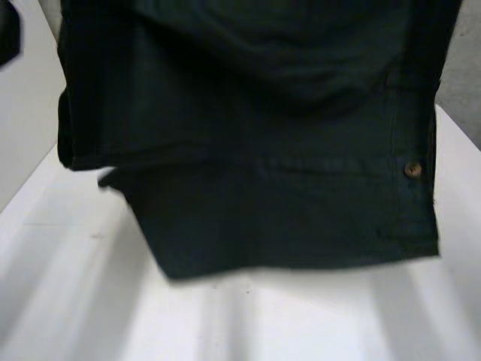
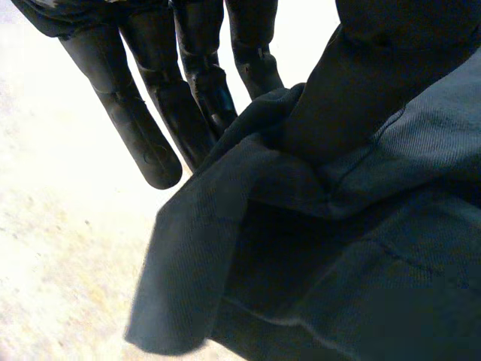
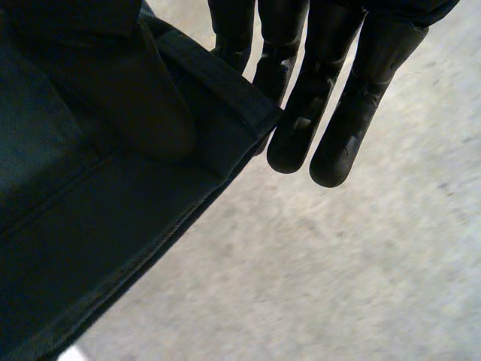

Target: Fold the shorts.

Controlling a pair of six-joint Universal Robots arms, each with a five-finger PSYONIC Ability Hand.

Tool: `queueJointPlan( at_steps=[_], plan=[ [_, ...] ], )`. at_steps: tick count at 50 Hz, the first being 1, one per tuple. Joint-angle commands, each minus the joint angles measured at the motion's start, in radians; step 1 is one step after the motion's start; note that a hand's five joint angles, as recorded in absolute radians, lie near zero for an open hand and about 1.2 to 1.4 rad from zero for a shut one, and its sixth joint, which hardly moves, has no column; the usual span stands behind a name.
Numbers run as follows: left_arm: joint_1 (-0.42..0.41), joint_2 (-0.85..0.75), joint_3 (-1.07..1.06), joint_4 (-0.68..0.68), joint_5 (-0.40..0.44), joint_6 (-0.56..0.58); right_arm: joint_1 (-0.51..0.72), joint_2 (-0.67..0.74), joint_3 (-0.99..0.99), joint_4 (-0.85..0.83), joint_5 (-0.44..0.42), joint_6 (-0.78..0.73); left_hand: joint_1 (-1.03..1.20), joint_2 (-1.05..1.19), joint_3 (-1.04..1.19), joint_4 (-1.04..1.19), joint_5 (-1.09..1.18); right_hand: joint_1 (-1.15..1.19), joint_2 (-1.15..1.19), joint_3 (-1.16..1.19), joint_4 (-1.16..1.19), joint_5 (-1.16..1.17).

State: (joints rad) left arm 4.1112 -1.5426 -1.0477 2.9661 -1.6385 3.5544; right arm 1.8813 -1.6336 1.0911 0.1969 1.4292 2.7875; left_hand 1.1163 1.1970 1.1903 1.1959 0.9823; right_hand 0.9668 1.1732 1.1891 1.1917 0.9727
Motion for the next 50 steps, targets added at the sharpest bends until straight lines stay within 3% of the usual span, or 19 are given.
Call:
queueJointPlan(
  at_steps=[1,11,18,20,21,22,23,27,32,38,47,50],
  plan=[
    [0.034,-0.246,0.000,0.002,0.000,0.000,0.085,0.256,-0.002,-0.004,0.017,-0.006,0.280,0.199,0.206,0.200,0.239,0.429,0.223,0.207,0.205,0.249],
    [0.123,-0.736,0.230,0.063,0.003,0.035,0.102,0.650,-0.074,-0.161,0.152,-0.014,0.280,0.199,0.206,0.200,0.239,0.429,0.223,0.207,0.205,0.249],
    [0.127,-1.030,0.557,0.169,-0.023,0.118,0.099,0.843,-0.141,-0.483,0.221,-0.065,0.280,0.199,0.206,0.200,0.239,0.429,0.223,0.207,0.205,0.249],
    [0.126,-1.065,0.613,0.209,-0.026,0.121,0.101,0.876,-0.155,-0.608,0.238,-0.088,-0.020,-0.101,-0.094,-0.099,-0.060,0.429,0.223,0.207,0.205,0.249],
    [0.127,-1.074,0.641,0.246,-0.026,0.118,0.101,0.880,-0.160,-0.640,0.237,-0.091,-0.499,-0.579,-0.573,-0.578,-0.539,0.210,0.003,-0.013,-0.015,0.029],
    [0.126,-1.074,0.650,0.264,-0.027,0.118,0.101,0.885,-0.166,-0.669,0.234,-0.091,-0.777,-0.857,-0.851,-0.856,-0.817,-0.191,-0.397,-0.413,-0.416,-0.371],
    [0.123,-1.074,0.652,0.284,-0.029,0.118,0.101,0.890,-0.175,-0.689,0.208,-0.091,-0.942,-1.022,-1.016,-1.021,-0.982,-0.792,-0.999,-1.015,-1.017,-0.973],
    [0.106,-1.068,0.640,0.340,-0.037,0.118,0.101,0.876,-0.177,-0.599,0.111,-0.085,-0.942,-1.022,-1.016,-1.021,-0.982,-0.792,-0.999,-1.015,-1.017,-0.973],
    [0.081,-0.987,0.546,0.318,-0.055,0.109,0.099,0.779,-0.137,-0.392,0.097,-0.077,-0.942,-1.022,-1.016,-1.021,-0.982,-0.792,-0.999,-1.015,-1.017,-0.973],
    [0.080,-0.737,0.163,0.261,-0.121,0.043,0.085,0.625,0.041,-0.200,0.034,-0.105,-0.912,-0.992,-0.986,-0.991,-0.952,-0.792,-0.999,-1.015,-1.017,-0.973],
    [0.037,-0.378,-0.377,0.209,-0.090,-0.164,-0.109,0.388,0.449,-0.145,-0.209,-0.216,-0.759,-0.840,-0.833,-0.839,-0.800,-0.792,-0.999,-1.015,-1.017,-0.973],
    [0.008,-0.283,-0.520,0.179,-0.040,-0.222,-0.175,0.327,0.556,-0.143,-0.312,-0.273,-0.615,-0.696,-0.689,-0.695,-0.656,-0.592,-0.799,-0.815,-0.817,-0.773]
  ],
)
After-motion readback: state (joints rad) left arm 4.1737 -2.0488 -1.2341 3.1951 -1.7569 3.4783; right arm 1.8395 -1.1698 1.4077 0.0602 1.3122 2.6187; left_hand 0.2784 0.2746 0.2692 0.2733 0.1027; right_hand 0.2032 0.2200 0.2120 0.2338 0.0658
